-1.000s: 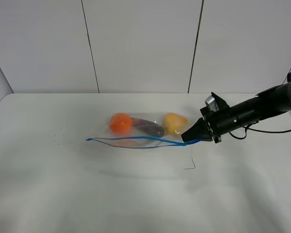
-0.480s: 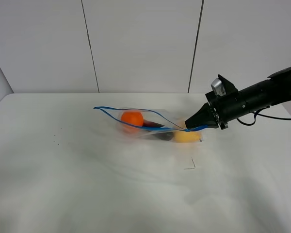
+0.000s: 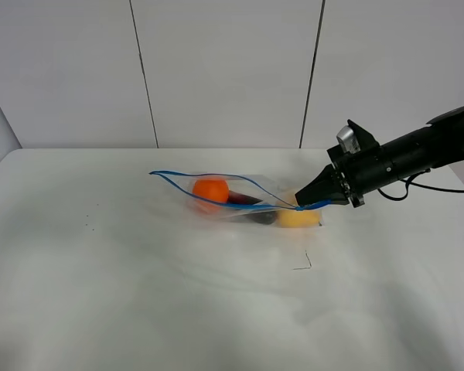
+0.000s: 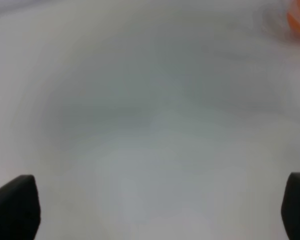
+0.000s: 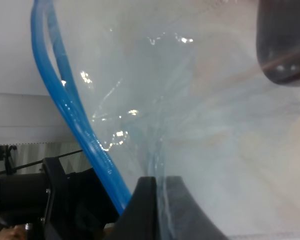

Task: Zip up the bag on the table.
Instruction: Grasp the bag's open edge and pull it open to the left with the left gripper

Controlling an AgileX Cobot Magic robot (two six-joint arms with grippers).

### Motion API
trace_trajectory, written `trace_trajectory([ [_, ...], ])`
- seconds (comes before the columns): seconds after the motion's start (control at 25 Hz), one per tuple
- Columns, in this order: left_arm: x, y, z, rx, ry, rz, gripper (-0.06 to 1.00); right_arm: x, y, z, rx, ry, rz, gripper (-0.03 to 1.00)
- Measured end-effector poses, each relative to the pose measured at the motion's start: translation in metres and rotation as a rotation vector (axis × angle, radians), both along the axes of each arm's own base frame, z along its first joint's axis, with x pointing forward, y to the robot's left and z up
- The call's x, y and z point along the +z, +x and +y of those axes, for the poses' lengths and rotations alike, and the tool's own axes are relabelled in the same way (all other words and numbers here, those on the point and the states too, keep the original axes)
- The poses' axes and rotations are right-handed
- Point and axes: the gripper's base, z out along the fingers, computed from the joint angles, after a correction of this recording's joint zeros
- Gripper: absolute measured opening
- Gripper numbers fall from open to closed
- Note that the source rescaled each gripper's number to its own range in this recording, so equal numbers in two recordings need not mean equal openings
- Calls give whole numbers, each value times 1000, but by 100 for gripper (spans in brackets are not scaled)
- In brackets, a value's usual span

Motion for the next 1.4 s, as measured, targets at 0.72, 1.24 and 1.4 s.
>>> trace_trajectory([
  [0.72,28,99,-59,-385,406,-14,97,0,0,0,-13,1,22,0],
  [1.24,-34,104,-218,-644,814,-268,97,0,0,0,-25,3,40,0],
  [1.4,-57,91,-255,-734,861,-365,97,0,0,0,-25,3,41,0],
])
